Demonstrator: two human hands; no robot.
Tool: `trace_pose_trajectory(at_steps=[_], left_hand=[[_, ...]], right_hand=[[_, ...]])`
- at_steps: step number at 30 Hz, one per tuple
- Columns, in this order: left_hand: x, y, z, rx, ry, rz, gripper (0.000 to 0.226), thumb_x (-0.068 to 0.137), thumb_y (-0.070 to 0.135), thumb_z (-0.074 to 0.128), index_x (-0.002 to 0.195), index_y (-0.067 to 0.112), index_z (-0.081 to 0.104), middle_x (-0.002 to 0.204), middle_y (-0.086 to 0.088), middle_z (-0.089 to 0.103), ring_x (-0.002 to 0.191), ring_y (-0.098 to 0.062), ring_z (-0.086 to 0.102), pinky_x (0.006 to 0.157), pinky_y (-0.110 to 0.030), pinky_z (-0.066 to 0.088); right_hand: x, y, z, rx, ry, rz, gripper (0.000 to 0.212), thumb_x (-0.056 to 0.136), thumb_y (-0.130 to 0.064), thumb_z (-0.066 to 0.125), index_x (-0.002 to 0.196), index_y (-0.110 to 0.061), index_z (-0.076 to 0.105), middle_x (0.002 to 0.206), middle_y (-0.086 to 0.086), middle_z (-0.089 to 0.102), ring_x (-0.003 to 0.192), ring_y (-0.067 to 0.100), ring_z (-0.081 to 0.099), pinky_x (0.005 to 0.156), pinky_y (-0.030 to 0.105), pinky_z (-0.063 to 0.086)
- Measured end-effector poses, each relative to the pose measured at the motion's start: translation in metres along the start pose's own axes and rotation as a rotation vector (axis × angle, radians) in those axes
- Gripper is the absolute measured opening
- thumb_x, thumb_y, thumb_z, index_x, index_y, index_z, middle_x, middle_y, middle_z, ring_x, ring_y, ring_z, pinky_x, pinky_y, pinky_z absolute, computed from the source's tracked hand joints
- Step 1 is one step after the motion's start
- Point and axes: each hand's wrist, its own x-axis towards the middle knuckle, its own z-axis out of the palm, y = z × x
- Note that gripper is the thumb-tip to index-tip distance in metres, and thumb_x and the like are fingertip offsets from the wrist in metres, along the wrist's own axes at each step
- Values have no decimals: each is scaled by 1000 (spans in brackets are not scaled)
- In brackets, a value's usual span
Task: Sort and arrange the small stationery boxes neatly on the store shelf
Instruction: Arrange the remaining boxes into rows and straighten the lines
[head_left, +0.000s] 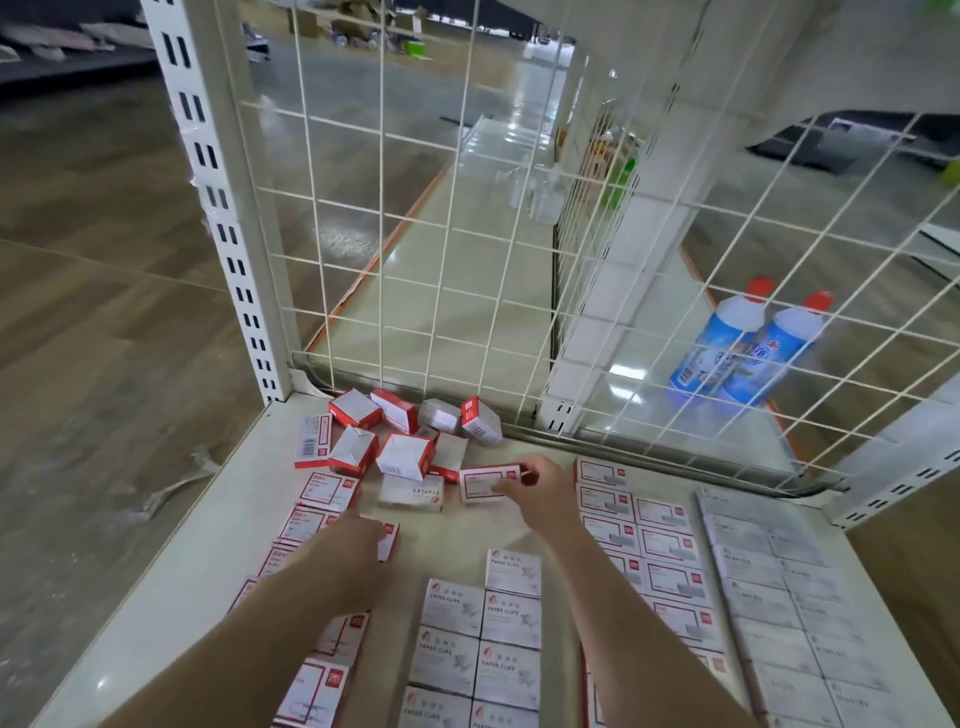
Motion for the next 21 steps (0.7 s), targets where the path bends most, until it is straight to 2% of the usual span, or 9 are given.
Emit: trace_pose_trajectory(at_steps=[4, 6, 9, 11, 13, 15, 17, 19, 21], left_hand=[[-3, 4, -3, -17, -2, 14, 37, 93, 25, 48, 130, 19, 51, 126, 0, 55, 108, -13, 56, 85, -20, 46], [-6, 6, -5, -18, -6, 29, 33, 95, 23, 45, 127, 18, 53, 123, 0, 57, 103, -11, 57, 79, -16, 44], [-11, 8, -9, -74, 16, 45, 32, 96, 26, 45, 126, 17, 52, 125, -1, 56, 100, -10, 55, 69, -10, 41], [-10, 8, -9, -157, 44, 64, 36, 94, 28, 50, 129, 18, 49, 129, -2, 55, 106, -13, 55, 78, -15, 45], [-12, 12, -8, -246, 45, 90, 42, 93, 28, 53, 133, 18, 45, 129, -4, 55, 110, -16, 55, 85, -23, 47], [-14, 19, -4, -356, 41, 112, 46, 92, 28, 54, 136, 19, 42, 124, -4, 56, 105, -17, 56, 81, -25, 50], [-20, 25, 0, -446, 55, 147, 45, 92, 26, 54, 135, 19, 42, 115, -2, 56, 99, -14, 54, 70, -20, 49], [-27, 29, 3, -495, 68, 189, 32, 93, 24, 52, 124, 18, 51, 105, 3, 56, 94, -11, 53, 68, -17, 46], [-30, 30, 4, -514, 69, 218, 8, 95, 20, 49, 95, 21, 57, 98, 5, 60, 86, -8, 56, 68, -16, 47]], right_hand=[[-14, 0, -6, 27, -24, -16, 16, 84, -24, 65, 91, -13, 57, 77, 0, 54, 70, 15, 50, 63, 22, 40], [-24, -3, -11, 30, -10, -44, 19, 83, -24, 65, 93, -9, 60, 78, 3, 57, 68, 13, 51, 61, 18, 39], [-41, -13, -23, 147, 43, -80, 13, 82, -23, 66, 81, -11, 61, 71, 4, 59, 65, 15, 52, 60, 24, 45], [-53, -23, -33, 225, 50, -99, 10, 82, -18, 66, 74, -18, 60, 72, 7, 62, 69, 18, 56, 69, 37, 51], [-66, -34, -44, 283, 24, -121, 14, 83, -12, 64, 73, -20, 59, 80, 19, 66, 72, 20, 57, 75, 44, 52], [-80, -42, -51, 302, -12, -140, 12, 85, -11, 63, 75, -19, 62, 87, 23, 66, 73, 18, 57, 75, 43, 51], [-92, -44, -51, 289, -63, -135, 7, 86, -14, 61, 81, -14, 65, 87, 21, 66, 73, 15, 55, 71, 36, 51], [-101, -42, -47, 295, -97, -117, 10, 87, -15, 59, 85, -8, 66, 87, 22, 64, 73, 15, 54, 67, 31, 46], [-107, -42, -44, 329, -115, -120, 11, 88, -13, 58, 85, -6, 65, 87, 21, 65, 74, 16, 55, 68, 32, 46]])
